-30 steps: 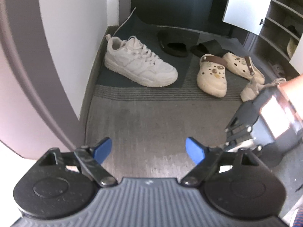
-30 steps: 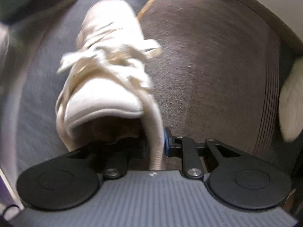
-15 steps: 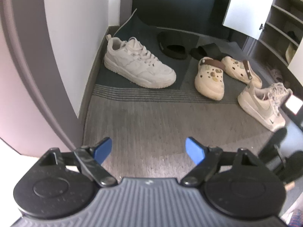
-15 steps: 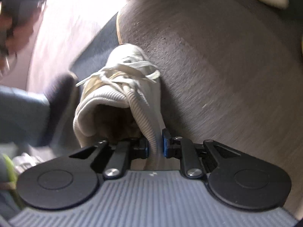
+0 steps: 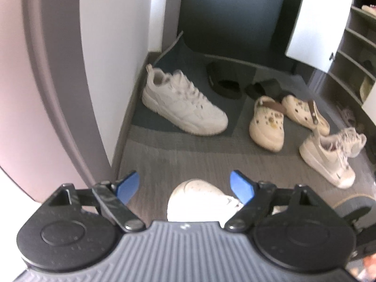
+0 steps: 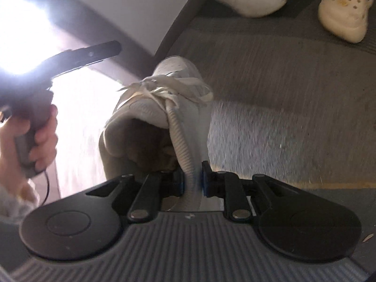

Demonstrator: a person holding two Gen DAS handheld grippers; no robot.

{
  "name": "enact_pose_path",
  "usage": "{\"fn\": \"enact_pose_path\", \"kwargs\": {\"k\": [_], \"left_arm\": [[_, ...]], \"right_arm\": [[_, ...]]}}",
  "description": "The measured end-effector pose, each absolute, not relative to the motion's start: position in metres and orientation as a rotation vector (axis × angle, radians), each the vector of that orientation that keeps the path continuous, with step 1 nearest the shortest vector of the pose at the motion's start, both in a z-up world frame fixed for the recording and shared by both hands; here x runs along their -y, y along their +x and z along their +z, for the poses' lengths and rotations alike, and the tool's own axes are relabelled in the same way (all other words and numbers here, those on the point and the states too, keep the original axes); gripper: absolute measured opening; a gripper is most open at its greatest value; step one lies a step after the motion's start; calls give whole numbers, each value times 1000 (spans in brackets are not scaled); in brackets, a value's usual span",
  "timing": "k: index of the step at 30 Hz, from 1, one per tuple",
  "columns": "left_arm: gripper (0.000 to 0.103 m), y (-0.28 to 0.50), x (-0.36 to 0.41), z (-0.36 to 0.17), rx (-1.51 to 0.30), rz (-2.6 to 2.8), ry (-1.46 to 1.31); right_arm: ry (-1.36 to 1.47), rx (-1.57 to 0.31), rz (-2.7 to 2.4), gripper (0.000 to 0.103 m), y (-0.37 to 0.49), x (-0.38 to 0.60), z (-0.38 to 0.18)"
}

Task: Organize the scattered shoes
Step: 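Carry the sneaker with the right tool and lower it onto the floor, then open the right tool to release the sneaker and withdraw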

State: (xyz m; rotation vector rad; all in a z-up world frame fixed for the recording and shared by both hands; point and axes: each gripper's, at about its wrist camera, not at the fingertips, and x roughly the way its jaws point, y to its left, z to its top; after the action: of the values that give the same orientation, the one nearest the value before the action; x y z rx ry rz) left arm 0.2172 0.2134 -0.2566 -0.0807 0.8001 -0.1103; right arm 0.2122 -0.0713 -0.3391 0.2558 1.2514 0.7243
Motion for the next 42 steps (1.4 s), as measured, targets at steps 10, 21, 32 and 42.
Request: {"fn": "enact_pose_path", "kwargs": {"k": [10, 21, 32, 42], "left_arm": [[86, 212, -217, -251, -784, -123, -148], [87, 207, -216, -253, -796, -144, -153], [88, 211, -183, -248, -802, -186, -99], [91, 214, -132, -234, -782, -247, -41]], "right_arm": [[345, -1316, 397, 18, 205, 11, -391], [265, -1326, 401, 22, 191, -35, -415], [310, -1335, 469, 40, 198, -13, -391], [323, -1118, 408, 62, 182, 83, -333]]}}
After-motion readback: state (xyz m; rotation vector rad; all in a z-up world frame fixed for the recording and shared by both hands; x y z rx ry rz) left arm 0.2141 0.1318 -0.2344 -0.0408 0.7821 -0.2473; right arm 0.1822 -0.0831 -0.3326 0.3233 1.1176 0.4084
